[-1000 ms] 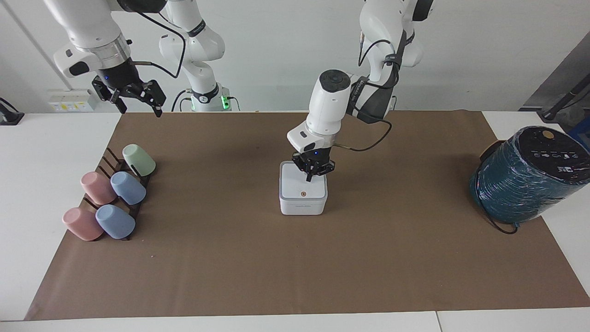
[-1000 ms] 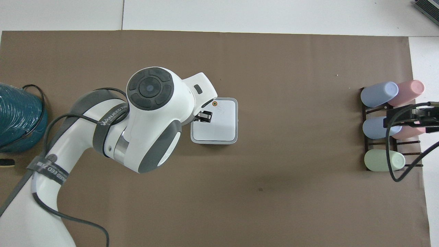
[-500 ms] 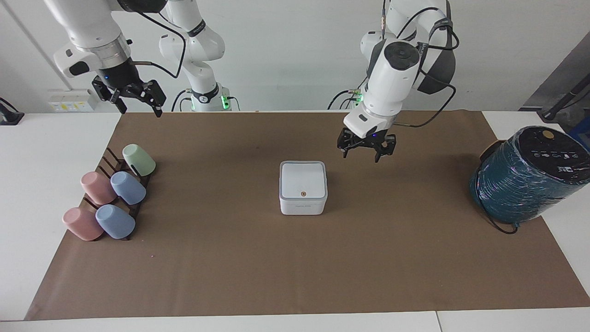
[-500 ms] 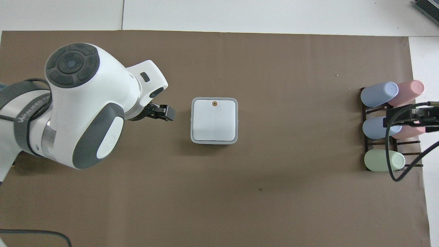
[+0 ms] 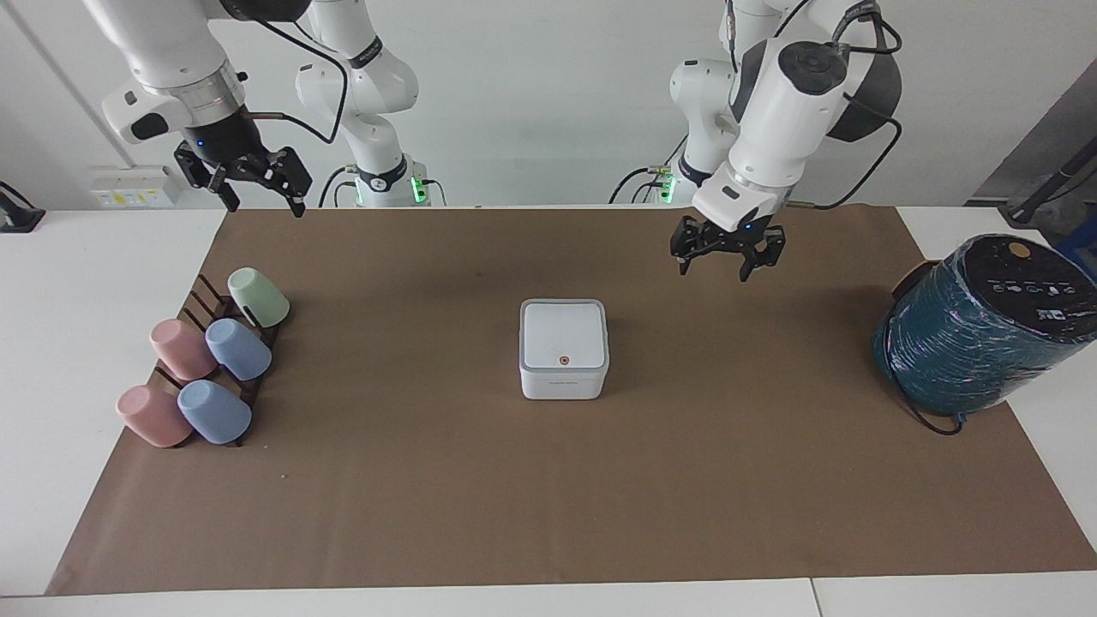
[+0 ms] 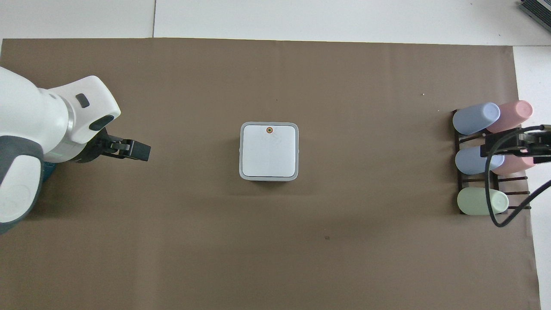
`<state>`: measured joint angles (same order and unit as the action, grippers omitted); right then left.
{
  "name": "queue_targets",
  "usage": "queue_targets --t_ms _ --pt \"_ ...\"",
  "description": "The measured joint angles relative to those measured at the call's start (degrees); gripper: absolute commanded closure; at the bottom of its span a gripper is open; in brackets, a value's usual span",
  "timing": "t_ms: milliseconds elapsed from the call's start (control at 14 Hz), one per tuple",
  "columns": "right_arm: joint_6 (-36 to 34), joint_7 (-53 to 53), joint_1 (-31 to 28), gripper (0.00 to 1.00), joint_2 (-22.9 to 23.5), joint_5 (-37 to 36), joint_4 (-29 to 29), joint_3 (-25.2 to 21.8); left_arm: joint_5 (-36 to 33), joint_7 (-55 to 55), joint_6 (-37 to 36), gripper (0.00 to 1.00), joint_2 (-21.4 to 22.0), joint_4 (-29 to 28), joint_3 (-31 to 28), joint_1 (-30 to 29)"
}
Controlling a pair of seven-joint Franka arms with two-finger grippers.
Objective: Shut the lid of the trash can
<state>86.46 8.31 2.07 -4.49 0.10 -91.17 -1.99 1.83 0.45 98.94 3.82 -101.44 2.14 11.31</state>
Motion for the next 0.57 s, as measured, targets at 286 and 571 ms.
queue_targets --t_ms 286,571 --pt "-0.6 0.0 0.0 0.00 0.9 0.1 0.7 0.0 0.0 2.9 -1.8 0.00 1.1 1.4 0.0 -4.4" --pt "-1.0 0.0 -0.2 0.00 1.0 0.0 0.7 -0.3 0.0 3.3 -8.1 0.00 -0.1 7.9 -0.1 -7.2"
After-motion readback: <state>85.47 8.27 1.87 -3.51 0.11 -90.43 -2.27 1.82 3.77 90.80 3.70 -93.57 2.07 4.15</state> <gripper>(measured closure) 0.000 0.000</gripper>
